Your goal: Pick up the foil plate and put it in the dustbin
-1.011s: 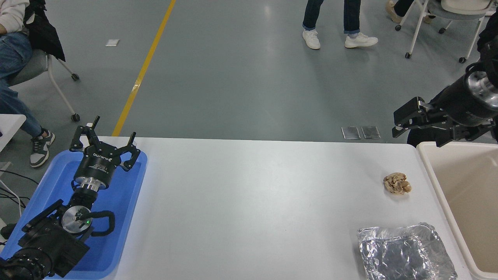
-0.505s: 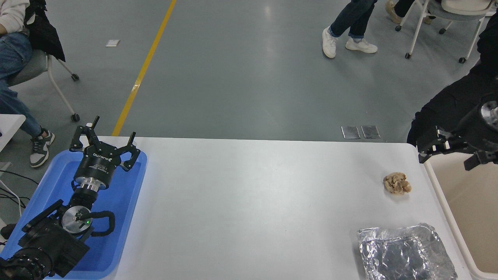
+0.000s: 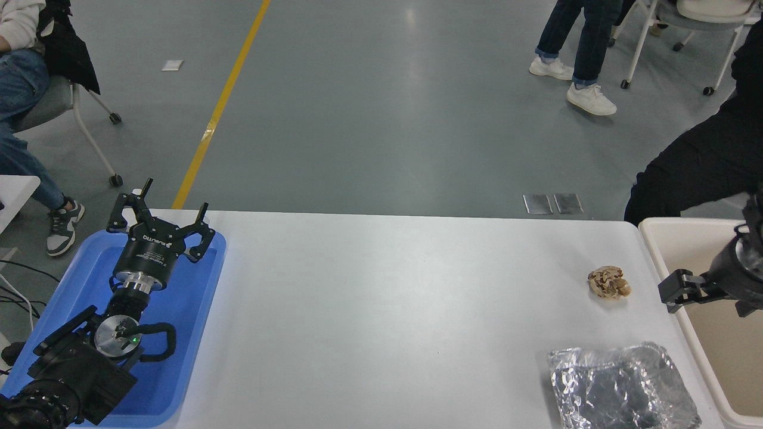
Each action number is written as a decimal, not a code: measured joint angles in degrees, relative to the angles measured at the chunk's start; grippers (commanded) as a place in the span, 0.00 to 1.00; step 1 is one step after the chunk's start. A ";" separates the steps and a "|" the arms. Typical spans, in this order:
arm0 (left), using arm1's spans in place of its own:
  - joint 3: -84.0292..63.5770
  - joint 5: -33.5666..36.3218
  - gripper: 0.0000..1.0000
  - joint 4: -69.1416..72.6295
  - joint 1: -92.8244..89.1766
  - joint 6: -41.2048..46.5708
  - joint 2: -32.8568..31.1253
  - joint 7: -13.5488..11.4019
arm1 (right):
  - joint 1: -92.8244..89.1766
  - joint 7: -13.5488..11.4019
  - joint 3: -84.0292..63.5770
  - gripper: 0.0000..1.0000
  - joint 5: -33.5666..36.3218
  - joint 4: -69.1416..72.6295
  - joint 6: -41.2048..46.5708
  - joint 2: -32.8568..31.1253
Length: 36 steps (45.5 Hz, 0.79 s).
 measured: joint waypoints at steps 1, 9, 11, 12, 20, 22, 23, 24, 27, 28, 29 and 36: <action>0.00 0.00 1.00 0.00 0.00 0.00 0.00 0.00 | -0.64 0.01 0.23 0.99 -0.05 -0.13 -0.18 -0.02; -0.01 0.00 1.00 0.00 0.00 0.00 0.00 0.00 | -5.51 0.01 2.33 0.99 -0.42 -1.11 -1.77 -0.15; -0.01 0.00 1.00 0.00 0.00 0.00 0.00 0.00 | -6.55 0.00 2.75 0.99 -0.47 -1.39 -2.18 -0.17; -0.01 0.00 1.00 0.00 0.00 0.00 0.00 0.00 | -6.81 0.01 2.86 0.99 -0.48 -1.50 -2.29 -0.17; -0.01 0.00 1.00 0.00 0.00 0.00 0.00 0.00 | -10.11 0.00 4.26 0.99 -0.57 -2.95 -3.26 -0.10; -0.01 0.00 1.00 0.00 0.00 0.00 0.00 0.00 | -10.91 0.01 4.68 0.99 -0.57 -3.37 -3.50 -0.04; -0.01 0.00 1.00 0.00 0.00 0.00 0.00 0.00 | -11.47 0.01 5.00 0.99 -0.58 -3.65 -3.62 -0.01; -0.01 0.00 1.00 0.00 0.00 0.00 0.00 0.00 | -11.83 0.00 5.20 0.99 -0.57 -3.82 -3.70 0.00; -0.01 0.00 1.00 0.00 0.00 0.00 0.00 0.00 | -13.23 0.00 6.09 0.99 -0.58 -4.50 -3.96 0.08; -0.01 0.00 1.00 0.00 0.00 0.00 0.00 0.00 | -13.41 0.00 6.24 0.99 -0.59 -4.58 -3.98 0.09; -0.01 0.00 1.00 0.00 0.00 0.00 0.00 0.00 | -13.77 -0.01 6.57 0.99 -0.59 -4.77 -4.07 0.10; -0.01 0.00 1.00 0.00 -0.01 0.00 0.00 0.00 | -16.05 -0.05 8.35 0.99 -0.62 -5.81 -4.44 0.19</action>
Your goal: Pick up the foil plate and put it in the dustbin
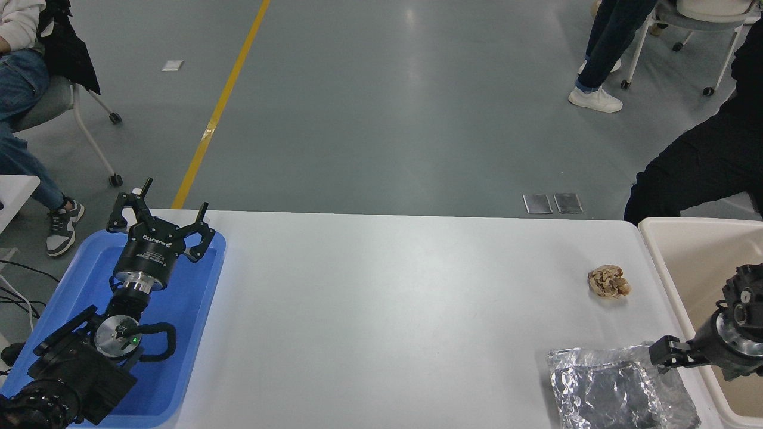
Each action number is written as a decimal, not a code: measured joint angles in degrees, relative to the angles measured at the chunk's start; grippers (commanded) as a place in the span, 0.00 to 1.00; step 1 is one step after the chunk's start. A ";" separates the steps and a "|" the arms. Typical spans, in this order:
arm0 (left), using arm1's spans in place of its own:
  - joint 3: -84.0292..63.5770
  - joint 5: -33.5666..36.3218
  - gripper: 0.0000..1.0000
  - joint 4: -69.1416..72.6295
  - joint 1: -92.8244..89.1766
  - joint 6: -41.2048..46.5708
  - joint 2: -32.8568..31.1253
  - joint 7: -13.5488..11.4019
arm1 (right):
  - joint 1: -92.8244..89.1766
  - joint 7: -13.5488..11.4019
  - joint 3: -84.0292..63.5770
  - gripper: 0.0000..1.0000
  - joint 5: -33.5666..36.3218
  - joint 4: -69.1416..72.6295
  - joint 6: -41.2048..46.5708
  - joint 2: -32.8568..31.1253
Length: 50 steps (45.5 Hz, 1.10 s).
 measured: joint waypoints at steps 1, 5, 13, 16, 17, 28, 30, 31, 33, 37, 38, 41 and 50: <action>0.00 0.00 1.00 0.00 0.00 0.00 0.00 0.00 | -0.22 0.00 0.16 0.99 0.00 -0.11 0.00 0.01; 0.00 0.00 1.00 0.00 0.00 0.00 0.00 0.00 | -1.14 0.00 0.79 0.99 0.00 -0.76 -0.09 0.06; 0.02 0.00 1.00 0.00 0.00 0.00 0.00 0.00 | -3.90 -0.01 2.51 0.99 0.00 -3.04 -0.25 0.47; 0.02 0.00 1.00 0.00 0.00 0.00 0.00 0.00 | -5.04 0.00 3.27 0.99 0.00 -3.96 -0.26 0.66; 0.02 0.00 1.00 0.00 0.00 0.00 0.00 0.00 | -5.55 0.00 3.61 0.99 -0.01 -4.39 -0.30 0.74; 0.00 0.00 1.00 0.00 0.00 0.00 0.00 0.00 | -9.55 0.00 6.23 0.99 0.01 -7.06 -0.92 1.89; -0.01 0.00 1.00 0.00 0.00 0.00 0.00 0.00 | -10.01 0.00 6.51 0.99 0.00 -7.31 -1.30 2.03; -0.01 0.00 1.00 0.00 0.00 0.00 0.00 0.00 | -10.23 0.00 6.63 0.99 0.00 -7.42 -1.49 2.10; -0.02 0.00 1.00 0.00 0.00 0.00 0.00 0.00 | -10.71 0.00 6.88 0.97 0.01 -7.61 -1.92 2.26; -0.02 0.00 1.00 0.00 0.00 0.00 0.00 0.00 | -11.36 -0.01 7.21 0.88 0.00 -7.92 -2.67 2.44; -0.02 0.00 1.00 0.00 0.00 0.00 0.00 0.00 | -11.49 -0.02 7.27 0.85 0.01 -7.95 -2.84 2.47; -0.02 0.00 1.00 0.01 0.00 0.00 0.00 0.00 | -11.95 -0.03 7.42 0.76 0.00 -8.08 -3.47 2.57; -0.01 0.00 1.00 0.00 0.00 0.00 0.00 0.00 | -12.83 -0.11 7.33 0.06 -0.63 -8.21 -5.21 2.98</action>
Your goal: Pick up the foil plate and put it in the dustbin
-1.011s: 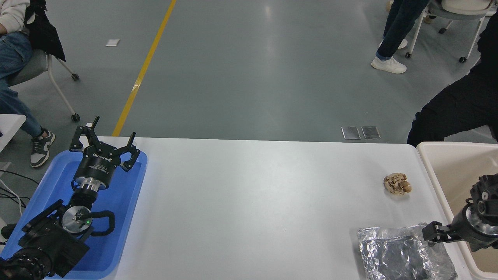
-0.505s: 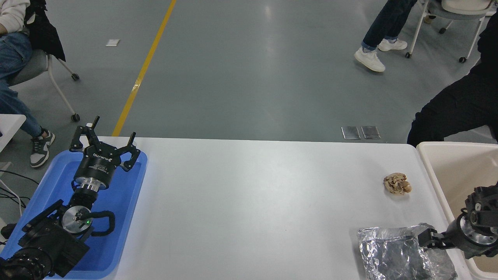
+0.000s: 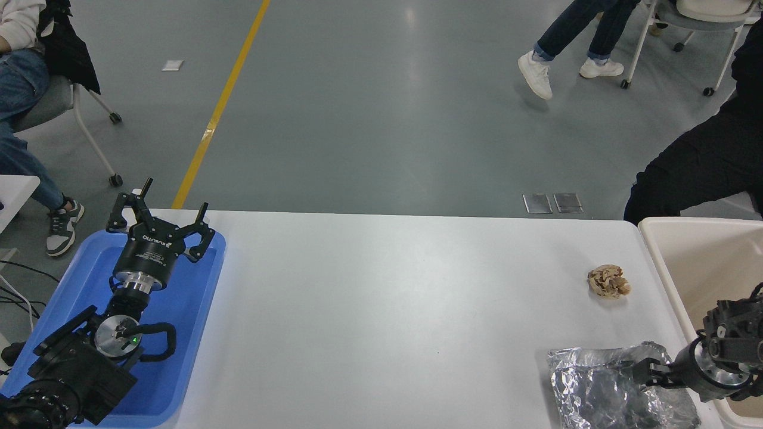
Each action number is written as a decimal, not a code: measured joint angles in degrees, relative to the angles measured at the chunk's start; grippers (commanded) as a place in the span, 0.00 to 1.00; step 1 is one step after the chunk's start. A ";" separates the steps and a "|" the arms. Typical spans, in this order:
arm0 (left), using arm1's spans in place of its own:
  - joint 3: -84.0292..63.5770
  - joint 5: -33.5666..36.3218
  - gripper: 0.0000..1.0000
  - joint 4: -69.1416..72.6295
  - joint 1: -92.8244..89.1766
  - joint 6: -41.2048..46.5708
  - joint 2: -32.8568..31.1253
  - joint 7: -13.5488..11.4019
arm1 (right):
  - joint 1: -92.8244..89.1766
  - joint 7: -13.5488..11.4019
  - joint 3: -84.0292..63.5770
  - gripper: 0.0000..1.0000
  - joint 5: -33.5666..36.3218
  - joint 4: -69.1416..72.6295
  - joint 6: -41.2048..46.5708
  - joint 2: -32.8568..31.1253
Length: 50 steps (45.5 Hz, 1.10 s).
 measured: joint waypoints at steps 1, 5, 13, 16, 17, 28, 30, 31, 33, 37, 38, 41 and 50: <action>0.00 0.00 1.00 0.00 0.00 0.00 0.00 0.00 | -0.04 -0.01 -0.07 0.02 -0.24 0.00 -0.09 0.01; 0.02 0.00 1.00 -0.01 -0.04 0.00 -0.01 0.00 | -0.17 -0.03 -0.28 0.00 -1.27 0.05 -0.43 0.05; 0.02 0.00 1.00 -0.04 -0.06 0.00 -0.02 0.00 | -0.25 -0.05 -0.43 0.00 -2.18 0.36 -0.53 0.06; 0.02 0.00 1.00 -0.04 -0.06 0.00 -0.02 0.00 | -0.26 -0.05 -0.36 0.00 -2.38 0.44 -0.55 0.01; 0.02 0.00 1.00 -0.04 -0.06 0.00 -0.02 0.00 | -0.25 -0.05 -0.32 0.00 -2.43 0.47 -0.55 -0.01; 0.02 0.00 1.00 -0.04 -0.07 0.00 -0.02 0.00 | 0.37 -0.05 0.02 0.00 -2.68 1.04 -0.58 -0.54; 0.02 0.00 1.00 -0.04 -0.07 0.00 -0.02 0.00 | 0.79 -0.05 0.07 0.00 -2.71 1.45 -0.58 -0.90; 0.02 0.00 1.00 -0.04 -0.07 0.00 -0.02 0.00 | 1.01 -0.05 0.09 0.00 -2.72 1.65 -0.58 -1.07; 0.02 0.00 1.00 -0.04 -0.07 0.00 -0.02 0.00 | 1.63 -0.04 0.12 0.00 -2.73 2.24 -0.58 -1.53; 0.02 0.00 1.00 -0.05 -0.07 0.00 -0.02 0.00 | 3.28 -0.02 0.16 0.00 -2.74 3.88 -0.49 -2.66; 0.02 0.00 1.00 -0.05 -0.07 0.00 -0.02 0.00 | 3.75 -0.02 0.14 0.00 -2.74 4.35 -0.42 -2.94; 0.02 0.00 1.00 -0.06 -0.07 0.00 -0.01 0.00 | 5.85 -0.01 0.06 0.00 -2.74 6.43 0.03 -4.13; 0.02 0.00 1.00 -0.07 -0.08 0.00 -0.01 0.01 | 14.96 -0.04 -0.88 0.00 -2.72 12.93 3.06 -7.98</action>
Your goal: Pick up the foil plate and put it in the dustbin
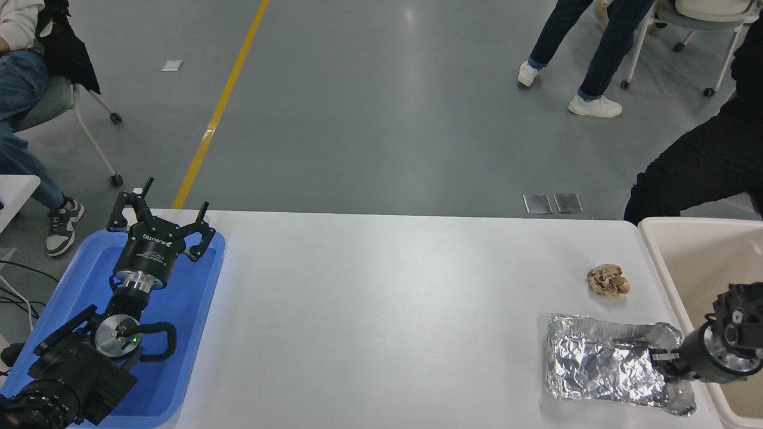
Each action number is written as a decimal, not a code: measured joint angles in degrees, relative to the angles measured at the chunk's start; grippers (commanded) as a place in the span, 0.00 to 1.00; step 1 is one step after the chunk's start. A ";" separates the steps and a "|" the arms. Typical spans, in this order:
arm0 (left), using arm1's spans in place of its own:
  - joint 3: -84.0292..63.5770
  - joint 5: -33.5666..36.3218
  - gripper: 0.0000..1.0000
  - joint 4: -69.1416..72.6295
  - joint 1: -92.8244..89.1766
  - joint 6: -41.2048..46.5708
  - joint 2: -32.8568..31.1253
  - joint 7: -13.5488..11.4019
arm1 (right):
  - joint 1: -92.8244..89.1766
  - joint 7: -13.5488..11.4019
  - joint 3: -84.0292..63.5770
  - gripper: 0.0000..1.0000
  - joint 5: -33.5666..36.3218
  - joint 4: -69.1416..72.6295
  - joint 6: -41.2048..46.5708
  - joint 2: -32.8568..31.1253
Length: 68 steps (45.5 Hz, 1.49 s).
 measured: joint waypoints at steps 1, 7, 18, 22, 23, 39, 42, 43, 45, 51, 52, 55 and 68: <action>0.00 0.00 1.00 0.00 0.00 0.00 0.00 0.00 | 0.97 0.00 -0.09 0.00 0.00 0.52 0.40 -0.32; 0.00 0.00 1.00 0.04 0.01 0.00 0.00 0.00 | 8.06 -0.04 -0.79 0.00 0.02 3.83 3.70 -2.45; 0.00 0.00 1.00 0.05 0.05 0.00 -0.01 0.00 | 21.39 -0.06 -1.57 0.00 0.06 7.43 11.93 -5.64; 0.00 -0.01 1.00 0.04 0.05 0.00 0.00 0.00 | 25.95 -0.05 -2.05 0.00 0.05 7.92 15.09 -6.34; 0.00 0.00 1.00 0.04 0.06 0.00 0.00 0.00 | 27.28 -0.05 -2.30 0.00 0.06 8.06 15.99 -6.50; 0.00 -0.01 1.00 0.07 0.08 0.00 0.01 0.00 | 42.40 0.00 -6.15 0.00 0.30 8.72 23.23 -7.47; 0.00 0.00 1.00 0.07 0.08 0.00 0.01 0.00 | 44.59 0.01 -6.76 0.00 0.32 8.72 23.75 -7.50; 0.00 0.00 1.00 0.07 0.08 0.00 0.01 0.00 | 45.09 0.01 -6.95 0.00 0.32 8.73 23.90 -7.53; 0.00 0.00 1.00 0.07 0.08 0.00 0.01 0.00 | 46.14 0.01 -7.26 0.00 0.33 8.75 24.16 -7.54; 0.00 0.00 1.00 0.07 0.08 0.00 0.00 0.00 | 48.21 0.01 -7.86 0.00 0.35 8.79 24.66 -7.52; 0.00 0.00 1.00 0.07 0.08 0.00 0.00 0.00 | 48.43 0.01 -7.92 0.00 0.35 8.79 24.70 -7.51; 0.00 0.00 1.00 0.07 0.08 0.00 0.00 0.00 | 48.96 0.02 -8.10 0.00 0.36 8.79 24.83 -7.48; 0.00 0.00 1.00 0.05 0.08 0.00 0.00 0.00 | 49.89 0.02 -8.42 0.00 0.37 8.81 25.10 -7.42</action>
